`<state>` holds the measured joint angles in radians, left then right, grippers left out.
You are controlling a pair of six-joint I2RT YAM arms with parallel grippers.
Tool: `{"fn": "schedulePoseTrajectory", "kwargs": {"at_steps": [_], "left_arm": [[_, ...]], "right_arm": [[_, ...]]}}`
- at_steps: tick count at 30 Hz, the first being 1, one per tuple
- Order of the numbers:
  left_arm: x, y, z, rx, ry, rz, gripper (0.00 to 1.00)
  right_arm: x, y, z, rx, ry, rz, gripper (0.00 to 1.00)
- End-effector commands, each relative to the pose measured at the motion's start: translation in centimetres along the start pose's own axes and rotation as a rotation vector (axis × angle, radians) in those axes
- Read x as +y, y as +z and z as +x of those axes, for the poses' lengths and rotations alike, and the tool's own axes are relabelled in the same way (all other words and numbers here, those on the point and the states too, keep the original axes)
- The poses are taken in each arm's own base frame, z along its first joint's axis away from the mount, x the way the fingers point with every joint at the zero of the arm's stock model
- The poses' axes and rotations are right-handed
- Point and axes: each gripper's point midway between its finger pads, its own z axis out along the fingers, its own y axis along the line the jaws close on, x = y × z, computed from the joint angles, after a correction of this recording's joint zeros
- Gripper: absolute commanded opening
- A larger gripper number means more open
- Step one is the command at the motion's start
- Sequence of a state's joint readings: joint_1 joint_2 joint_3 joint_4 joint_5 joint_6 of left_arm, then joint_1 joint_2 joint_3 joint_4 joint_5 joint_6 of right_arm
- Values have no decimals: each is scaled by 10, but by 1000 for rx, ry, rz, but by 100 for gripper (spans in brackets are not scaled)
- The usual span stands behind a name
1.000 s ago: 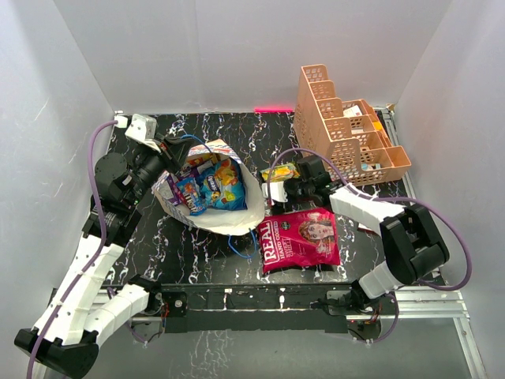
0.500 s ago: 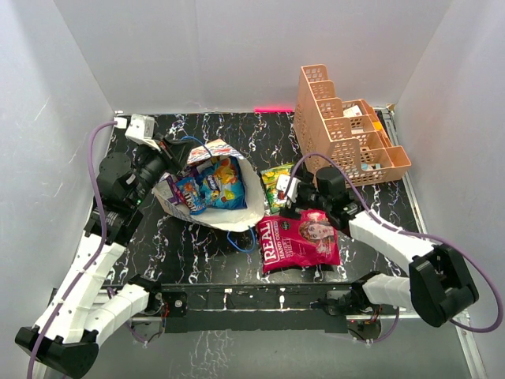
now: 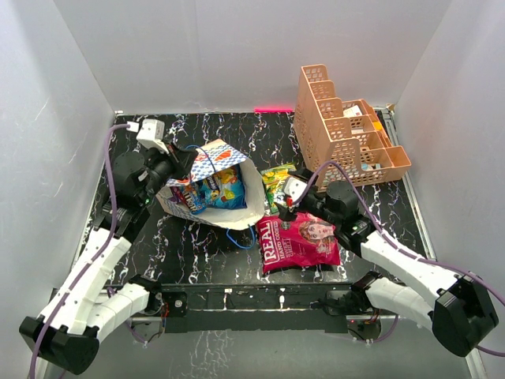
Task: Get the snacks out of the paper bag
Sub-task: Adjust the snack in the paper bag.
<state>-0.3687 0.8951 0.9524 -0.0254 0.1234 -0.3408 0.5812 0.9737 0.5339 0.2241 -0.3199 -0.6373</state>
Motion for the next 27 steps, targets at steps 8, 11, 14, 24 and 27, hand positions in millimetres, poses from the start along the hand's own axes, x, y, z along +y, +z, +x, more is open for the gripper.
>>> {"fn": "schedulePoseTrajectory", "kwargs": {"at_steps": [8, 11, 14, 24, 27], "left_arm": [[-13, -15, -32, -88, 21, 26, 0], [-14, -18, -32, -77, 8, 28, 0], [-16, -20, -35, -67, 11, 26, 0], [-26, -16, -39, -77, -5, 79, 0], [-21, -15, -41, -92, -17, 47, 0]], "right_arm": [[2, 10, -69, -145, 126, -48, 99], [8, 8, -93, -180, 234, -130, 100], [5, 15, -103, -130, 489, -137, 98], [44, 74, -133, 69, 990, 32, 98], [51, 91, -118, 165, 1050, 161, 92]]}}
